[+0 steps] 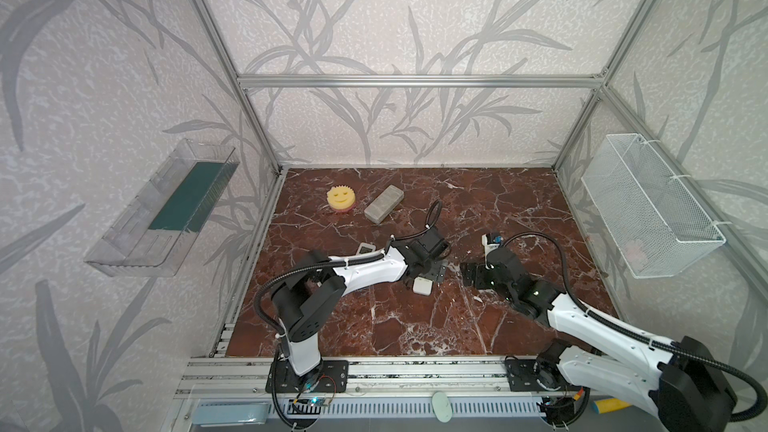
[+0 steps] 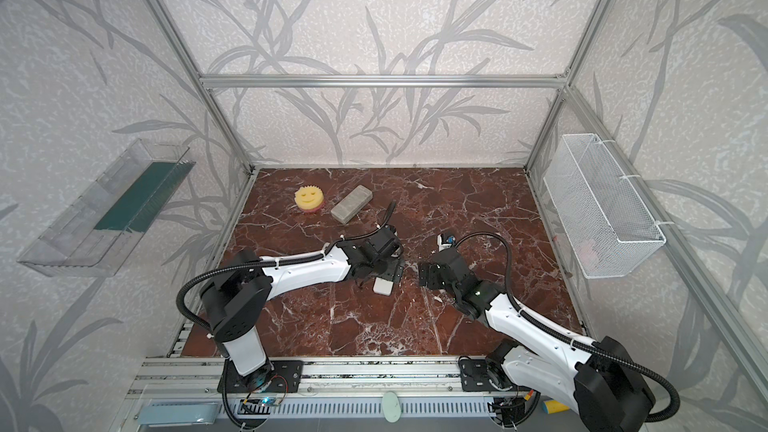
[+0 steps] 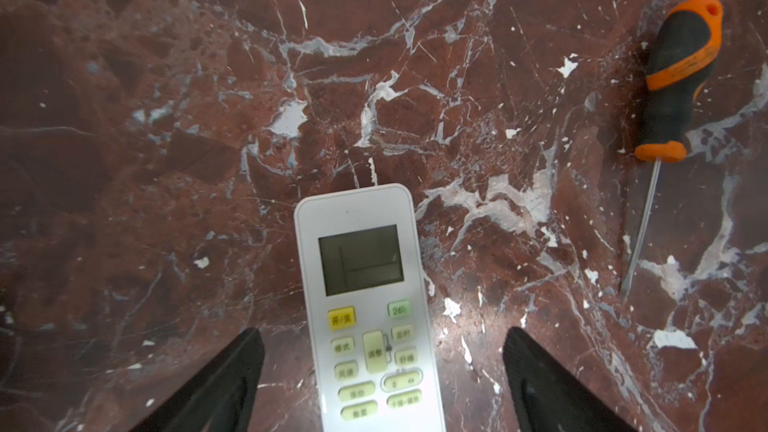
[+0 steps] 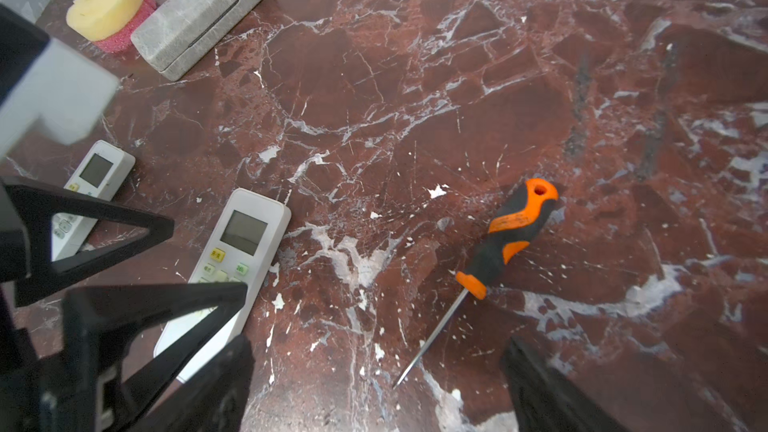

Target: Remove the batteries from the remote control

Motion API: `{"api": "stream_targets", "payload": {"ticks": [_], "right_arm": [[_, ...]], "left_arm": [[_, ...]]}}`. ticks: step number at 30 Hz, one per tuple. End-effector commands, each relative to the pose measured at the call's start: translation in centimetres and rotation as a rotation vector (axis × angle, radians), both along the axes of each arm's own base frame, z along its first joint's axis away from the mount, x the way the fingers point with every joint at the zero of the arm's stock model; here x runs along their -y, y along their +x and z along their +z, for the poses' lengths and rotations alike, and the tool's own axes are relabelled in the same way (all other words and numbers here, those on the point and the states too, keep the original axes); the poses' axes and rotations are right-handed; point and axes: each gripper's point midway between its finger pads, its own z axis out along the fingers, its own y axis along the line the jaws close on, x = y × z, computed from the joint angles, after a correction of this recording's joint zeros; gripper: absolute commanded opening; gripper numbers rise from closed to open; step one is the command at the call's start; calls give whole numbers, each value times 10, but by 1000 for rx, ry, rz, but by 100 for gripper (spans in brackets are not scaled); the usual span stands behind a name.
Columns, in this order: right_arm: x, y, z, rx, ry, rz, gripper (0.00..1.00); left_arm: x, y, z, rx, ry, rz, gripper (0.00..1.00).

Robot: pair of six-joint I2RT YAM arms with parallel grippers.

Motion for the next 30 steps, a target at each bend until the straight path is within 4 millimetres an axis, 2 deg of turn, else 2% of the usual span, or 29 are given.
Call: {"api": "stream_targets", "payload": {"ticks": [1, 9, 14, 15, 18, 23, 30], "right_arm": [[12, -9, -5, -7, -2, -35, 90], [1, -16, -2, -6, 60, 28, 78], [-12, -17, -2, -19, 107, 72, 76], [-15, -18, -2, -22, 120, 81, 76], [-24, -18, -1, -26, 165, 107, 76], [-34, -19, -8, -66, 277, 81, 78], [-65, -20, -7, -117, 425, 153, 80]], "left_arm": [[7, 5, -5, -17, 0, 43, 88], [-4, 10, -36, -41, 87, 129, 80], [-4, 10, -41, -43, 84, 144, 63], [-5, 11, -39, -38, 77, 148, 56], [-6, 14, -26, -1, 56, 163, 47], [-11, 21, 5, 51, 33, 207, 42], [-7, 28, 43, 105, -82, 218, 40]]}}
